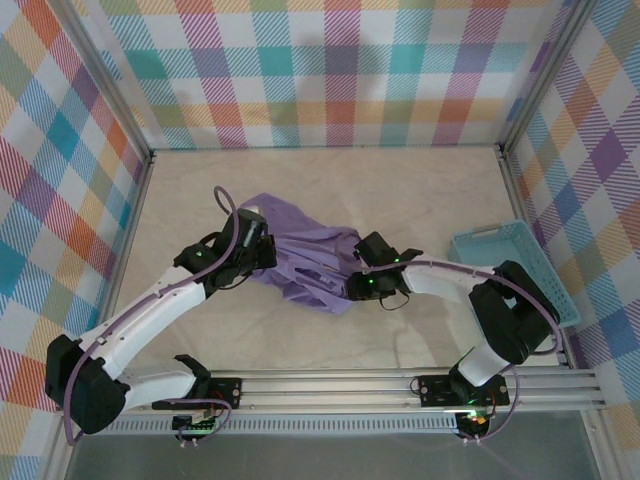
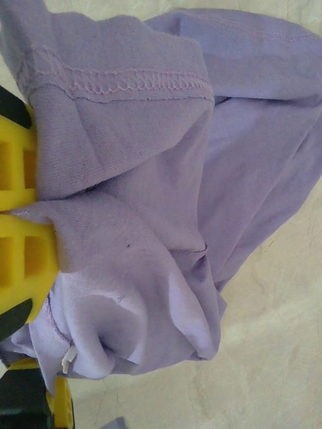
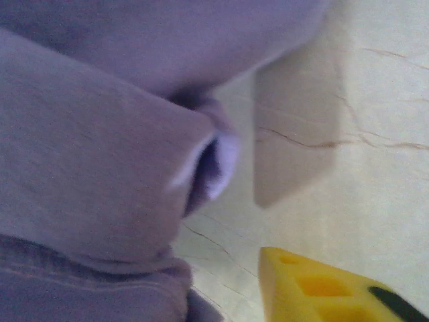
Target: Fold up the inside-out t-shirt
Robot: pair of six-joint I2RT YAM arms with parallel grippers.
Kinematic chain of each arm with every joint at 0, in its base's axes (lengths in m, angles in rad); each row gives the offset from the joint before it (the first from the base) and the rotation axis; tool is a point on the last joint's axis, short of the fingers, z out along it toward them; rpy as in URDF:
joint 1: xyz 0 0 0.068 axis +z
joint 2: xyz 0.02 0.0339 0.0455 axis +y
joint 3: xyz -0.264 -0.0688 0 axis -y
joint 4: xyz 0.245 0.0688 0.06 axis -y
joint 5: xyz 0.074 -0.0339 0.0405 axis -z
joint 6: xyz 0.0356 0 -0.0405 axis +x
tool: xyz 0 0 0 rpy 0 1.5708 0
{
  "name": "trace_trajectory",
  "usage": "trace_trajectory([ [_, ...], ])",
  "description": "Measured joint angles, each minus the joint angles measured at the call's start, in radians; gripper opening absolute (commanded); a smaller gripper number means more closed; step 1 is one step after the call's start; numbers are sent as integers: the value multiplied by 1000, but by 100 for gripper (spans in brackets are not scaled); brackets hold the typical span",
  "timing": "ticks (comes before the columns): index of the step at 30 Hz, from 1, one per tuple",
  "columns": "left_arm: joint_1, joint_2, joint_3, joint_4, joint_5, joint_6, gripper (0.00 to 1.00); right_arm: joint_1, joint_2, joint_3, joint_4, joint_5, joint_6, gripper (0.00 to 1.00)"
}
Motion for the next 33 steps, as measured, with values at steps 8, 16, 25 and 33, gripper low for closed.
trace_trajectory([
  [8,13,1,222,-137,-50,51,0,8,-79,283,-293,304,-37,0],
  [16,31,-51,719,-151,-49,139,0,29,-142,1143,-603,586,-269,0],
  [25,34,-198,413,-167,-144,101,0,222,-113,940,-658,640,-330,10],
  [33,155,-136,-67,-227,-227,-6,0,224,-6,502,-571,424,-241,53],
])
